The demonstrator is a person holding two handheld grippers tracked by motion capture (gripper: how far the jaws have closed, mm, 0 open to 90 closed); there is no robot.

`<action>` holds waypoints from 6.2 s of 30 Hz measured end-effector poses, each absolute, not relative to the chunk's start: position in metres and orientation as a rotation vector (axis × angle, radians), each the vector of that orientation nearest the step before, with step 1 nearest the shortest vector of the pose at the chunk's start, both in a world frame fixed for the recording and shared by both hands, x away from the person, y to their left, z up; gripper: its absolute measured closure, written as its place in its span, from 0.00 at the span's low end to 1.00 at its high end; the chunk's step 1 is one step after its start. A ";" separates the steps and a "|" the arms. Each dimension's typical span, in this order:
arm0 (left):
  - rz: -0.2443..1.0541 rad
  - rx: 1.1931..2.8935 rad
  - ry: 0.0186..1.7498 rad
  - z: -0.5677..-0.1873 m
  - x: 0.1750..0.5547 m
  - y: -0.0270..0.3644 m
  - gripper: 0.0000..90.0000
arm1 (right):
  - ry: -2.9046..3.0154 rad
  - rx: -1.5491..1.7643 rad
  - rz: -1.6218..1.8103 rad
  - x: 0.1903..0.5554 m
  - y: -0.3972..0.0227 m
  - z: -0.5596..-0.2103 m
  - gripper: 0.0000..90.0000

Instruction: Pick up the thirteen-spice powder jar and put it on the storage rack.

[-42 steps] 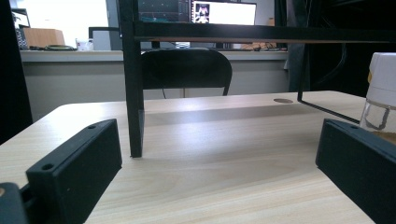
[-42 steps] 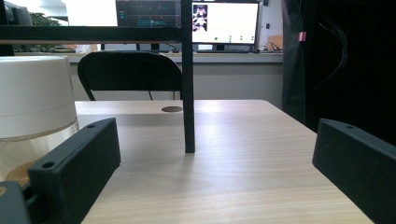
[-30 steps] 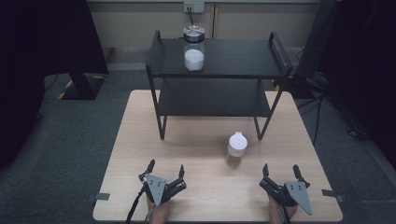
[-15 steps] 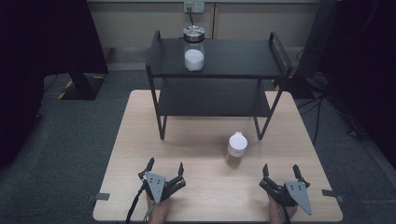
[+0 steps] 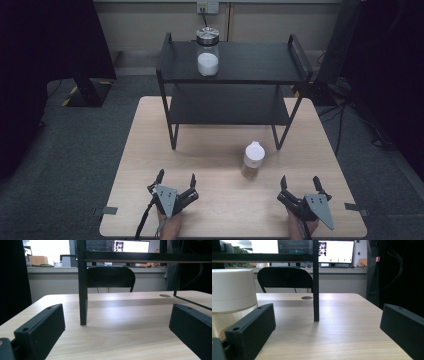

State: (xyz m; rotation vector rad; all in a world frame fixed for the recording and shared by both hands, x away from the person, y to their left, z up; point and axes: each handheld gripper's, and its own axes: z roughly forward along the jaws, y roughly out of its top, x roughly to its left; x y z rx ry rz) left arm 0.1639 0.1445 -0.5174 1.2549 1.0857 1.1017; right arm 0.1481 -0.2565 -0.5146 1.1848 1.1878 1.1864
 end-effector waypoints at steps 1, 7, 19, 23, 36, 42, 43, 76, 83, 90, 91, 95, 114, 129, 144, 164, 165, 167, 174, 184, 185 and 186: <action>1.102 1.256 1.086 -0.517 0.164 0.145 0.00 | 1.190 1.182 1.181 0.148 -0.256 -0.514 0.00; 1.102 1.256 1.085 -0.517 0.164 0.145 0.00 | 1.210 1.207 1.240 0.148 -0.265 -0.509 0.00; 1.097 1.257 1.082 -0.517 0.164 0.146 0.00 | 1.251 1.142 1.317 0.149 -0.262 -0.467 0.00; 1.096 1.259 1.079 -0.517 0.164 0.146 0.00 | 1.274 1.114 1.349 0.153 -0.254 -0.453 0.00; 1.092 1.261 1.075 -0.517 0.164 0.147 0.00 | 1.388 1.069 1.366 0.185 -0.211 -0.446 0.01; 1.096 1.259 1.080 -0.517 0.164 0.146 0.00 | 1.386 1.088 1.344 0.198 -0.199 -0.450 0.03; 1.096 1.259 1.080 -0.517 0.164 0.146 0.00 | 1.384 1.089 1.338 0.200 -0.197 -0.452 0.03; 1.092 1.261 1.076 -0.517 0.164 0.147 0.00 | 1.354 1.126 1.268 0.224 -0.173 -0.491 0.17; 1.090 1.263 1.073 -0.517 0.164 0.148 0.00 | 1.364 1.108 1.278 0.223 -0.176 -0.495 0.28; 1.090 1.263 1.073 -0.517 0.164 0.148 0.00 | 1.382 1.103 1.300 0.223 -0.180 -0.493 0.33; 1.090 1.263 1.073 -0.517 0.164 0.148 0.00 | 1.385 1.103 1.302 0.223 -0.181 -0.493 0.33; 1.095 1.260 1.079 -0.517 0.163 0.147 0.00 | 1.394 1.102 1.305 0.224 -0.183 -0.492 0.33; 1.094 1.261 1.078 -0.517 0.163 0.147 0.00 | 1.397 1.074 1.302 0.219 -0.190 -0.482 0.33; 1.090 1.263 1.074 -0.517 0.163 0.148 0.00 | 1.475 0.997 1.335 0.214 -0.204 -0.461 0.33; 1.090 1.263 1.074 -0.517 0.163 0.148 0.00 | 1.541 0.927 1.419 0.219 -0.225 -0.424 0.34; 1.089 1.263 1.073 -0.517 0.163 0.148 0.00 | 1.583 0.899 1.517 0.233 -0.246 -0.346 0.34; 1.089 1.264 1.073 -0.517 0.163 0.148 0.00 | 1.587 0.895 1.518 0.234 -0.247 -0.340 0.34; 1.092 1.262 1.075 -0.517 0.163 0.147 0.00 | 1.601 0.894 1.519 0.238 -0.249 -0.329 0.34; 1.091 1.264 1.075 -0.517 0.163 0.147 0.00 | 1.580 0.866 1.535 0.243 -0.251 -0.300 0.34; 1.089 1.265 1.073 -0.517 0.163 0.148 0.00 | 1.559 0.866 1.542 0.262 -0.245 -0.250 0.34; 1.091 1.266 1.073 -0.517 0.163 0.148 0.00 | 1.552 0.879 1.555 0.264 -0.245 -0.246 0.34; 1.093 1.267 1.074 -0.517 0.163 0.147 0.00 | 1.549 0.900 1.569 0.266 -0.246 -0.240 0.34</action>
